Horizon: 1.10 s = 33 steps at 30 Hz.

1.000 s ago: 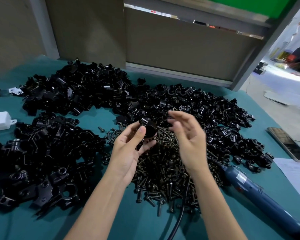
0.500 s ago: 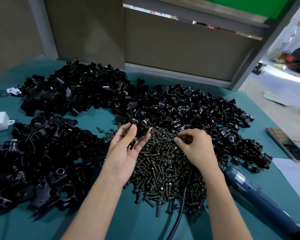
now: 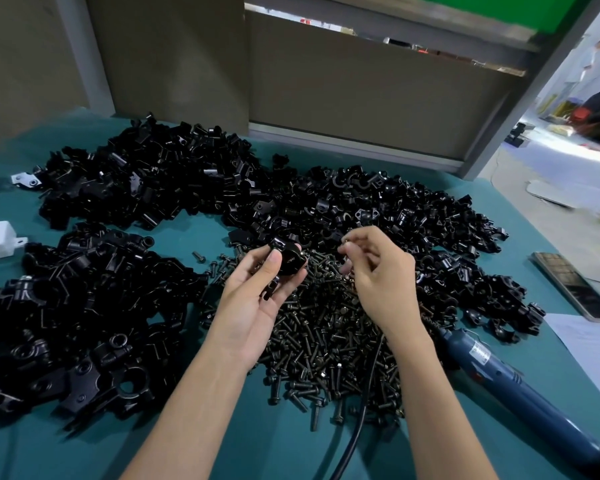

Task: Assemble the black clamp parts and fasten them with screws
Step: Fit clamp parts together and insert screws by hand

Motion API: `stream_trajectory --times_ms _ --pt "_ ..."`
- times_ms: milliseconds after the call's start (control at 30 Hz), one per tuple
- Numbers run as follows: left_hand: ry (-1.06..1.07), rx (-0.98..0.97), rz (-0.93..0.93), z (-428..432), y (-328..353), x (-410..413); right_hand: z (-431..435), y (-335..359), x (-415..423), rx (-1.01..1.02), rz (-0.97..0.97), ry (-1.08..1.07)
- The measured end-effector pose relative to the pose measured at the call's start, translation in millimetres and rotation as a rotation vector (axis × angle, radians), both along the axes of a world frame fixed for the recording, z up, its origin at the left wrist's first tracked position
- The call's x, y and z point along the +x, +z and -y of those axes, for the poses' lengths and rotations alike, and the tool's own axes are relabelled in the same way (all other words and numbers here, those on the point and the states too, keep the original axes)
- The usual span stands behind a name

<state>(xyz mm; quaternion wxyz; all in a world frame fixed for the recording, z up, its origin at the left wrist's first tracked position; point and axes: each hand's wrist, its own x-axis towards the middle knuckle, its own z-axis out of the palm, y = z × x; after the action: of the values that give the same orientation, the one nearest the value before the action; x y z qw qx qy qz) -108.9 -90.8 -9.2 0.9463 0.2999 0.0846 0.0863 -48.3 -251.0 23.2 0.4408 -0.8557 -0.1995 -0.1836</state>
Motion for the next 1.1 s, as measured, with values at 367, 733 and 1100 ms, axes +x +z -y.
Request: stream_trajectory --times_ms 367,733,1100 --pt "-0.045 0.088 0.023 1 1 0 -17 2 -10 -0.095 0.198 0.174" --pt "-0.053 0.154 0.032 3 -1 -1 -11 2 -14 -0.026 0.068 0.26" --pt "-0.046 0.023 -0.005 0 4 -4 -8 5 1 0.184 -0.105 0.154"
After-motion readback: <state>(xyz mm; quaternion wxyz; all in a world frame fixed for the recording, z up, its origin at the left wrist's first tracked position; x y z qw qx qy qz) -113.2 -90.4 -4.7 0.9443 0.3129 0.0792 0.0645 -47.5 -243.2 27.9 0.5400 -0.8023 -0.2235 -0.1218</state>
